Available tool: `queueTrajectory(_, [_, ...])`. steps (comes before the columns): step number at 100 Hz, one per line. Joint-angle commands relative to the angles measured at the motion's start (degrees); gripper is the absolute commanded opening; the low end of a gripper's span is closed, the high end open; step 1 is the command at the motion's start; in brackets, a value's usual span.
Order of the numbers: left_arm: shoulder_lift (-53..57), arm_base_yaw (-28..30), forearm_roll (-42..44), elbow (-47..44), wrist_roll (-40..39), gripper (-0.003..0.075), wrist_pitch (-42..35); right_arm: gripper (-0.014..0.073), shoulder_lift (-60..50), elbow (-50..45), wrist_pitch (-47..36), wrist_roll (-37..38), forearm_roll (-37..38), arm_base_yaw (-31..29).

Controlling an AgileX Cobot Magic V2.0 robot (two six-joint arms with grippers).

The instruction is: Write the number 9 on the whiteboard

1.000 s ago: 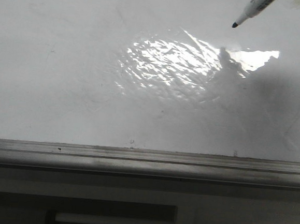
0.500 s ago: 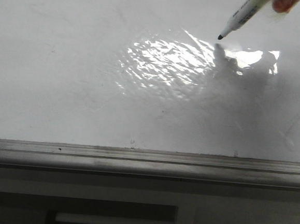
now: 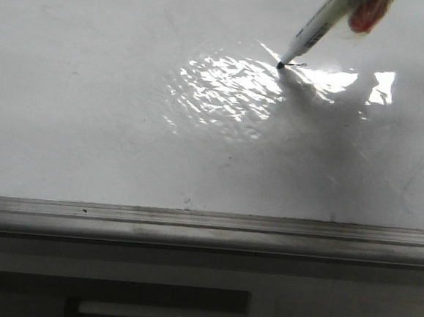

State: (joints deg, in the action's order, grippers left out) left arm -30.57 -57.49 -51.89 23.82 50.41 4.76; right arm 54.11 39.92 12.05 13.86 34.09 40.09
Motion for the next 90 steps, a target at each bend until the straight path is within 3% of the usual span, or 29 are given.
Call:
queueTrajectory(1, [-0.48,-0.17,-0.62,1.46,-0.61,-0.002,-2.97,-0.0041,0.2,1.71,-0.72,0.23,-0.82,-0.19])
queueTrajectory(36, [-0.48,-0.17,-0.62,1.46,-0.61,-0.002,-2.97,-0.0041,0.1,1.71,13.2,0.23,0.27,2.45])
queueTrajectory(56, [-0.48,-0.17,-0.62,1.46,-0.51,-0.002,-2.97,-0.0041,-1.11,3.67,11.92,3.47,5.52,-0.52])
queueTrajectory(77, [-0.48,-0.17,-0.62,1.46,-0.51,-0.002,-2.97,-0.0041,-0.78,5.8,11.3,3.46,5.22,-1.74])
queueTrajectory(90, [-0.48,-0.17,-0.62,1.46,-0.51,-0.002,-3.06,-0.0041,-0.78,5.8,15.29,3.46,1.53,-1.74])
